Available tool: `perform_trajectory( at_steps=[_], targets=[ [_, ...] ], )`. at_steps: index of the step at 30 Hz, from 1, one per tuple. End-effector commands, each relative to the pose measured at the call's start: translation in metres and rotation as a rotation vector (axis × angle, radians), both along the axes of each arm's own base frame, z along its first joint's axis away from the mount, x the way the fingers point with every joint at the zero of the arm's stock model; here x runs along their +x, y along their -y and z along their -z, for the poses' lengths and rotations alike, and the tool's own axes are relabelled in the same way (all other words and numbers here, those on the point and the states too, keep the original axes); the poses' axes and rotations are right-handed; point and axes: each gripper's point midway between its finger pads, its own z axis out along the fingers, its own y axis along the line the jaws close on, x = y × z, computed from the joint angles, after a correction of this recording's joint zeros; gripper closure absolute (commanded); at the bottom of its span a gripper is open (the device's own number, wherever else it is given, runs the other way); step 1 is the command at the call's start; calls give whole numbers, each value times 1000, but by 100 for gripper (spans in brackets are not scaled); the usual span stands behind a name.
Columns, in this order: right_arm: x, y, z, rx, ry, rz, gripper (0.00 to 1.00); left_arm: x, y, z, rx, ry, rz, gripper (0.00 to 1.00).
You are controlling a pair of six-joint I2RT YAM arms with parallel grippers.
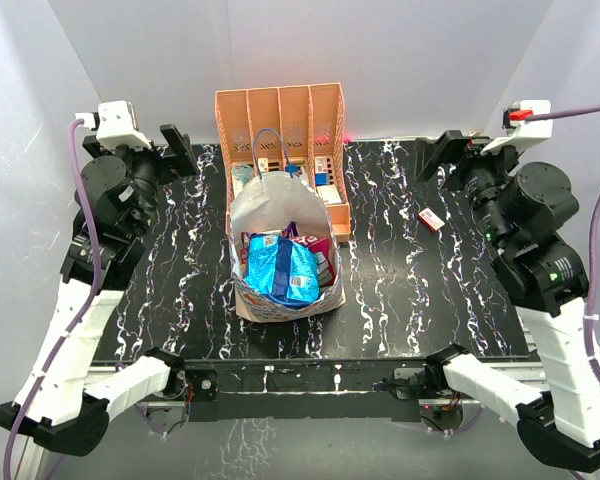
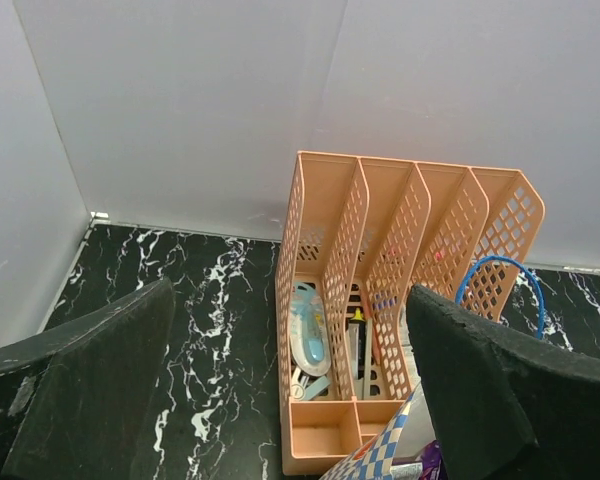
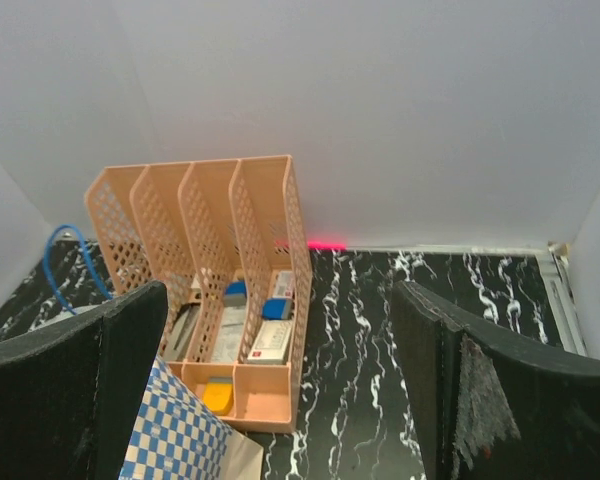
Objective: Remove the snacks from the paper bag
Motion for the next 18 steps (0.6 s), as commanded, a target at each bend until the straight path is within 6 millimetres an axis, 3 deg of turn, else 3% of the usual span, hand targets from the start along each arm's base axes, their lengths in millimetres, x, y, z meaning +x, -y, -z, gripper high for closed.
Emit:
perform_trajectory(
  at_steps=[1, 11, 15, 18],
  targets=[
    [10, 14, 23, 36, -84, 82, 2, 2, 0, -9, -71, 29, 18, 2],
    [4, 21, 84, 73, -136, 67, 2, 6, 22, -2, -128, 7, 127, 2],
    [5, 4, 112, 62, -187, -31, 2, 9, 37, -1, -142, 4, 165, 2],
    [10, -19, 122, 55, -233, -160, 2, 13, 49, 2, -171, 4, 194, 2]
  ],
)
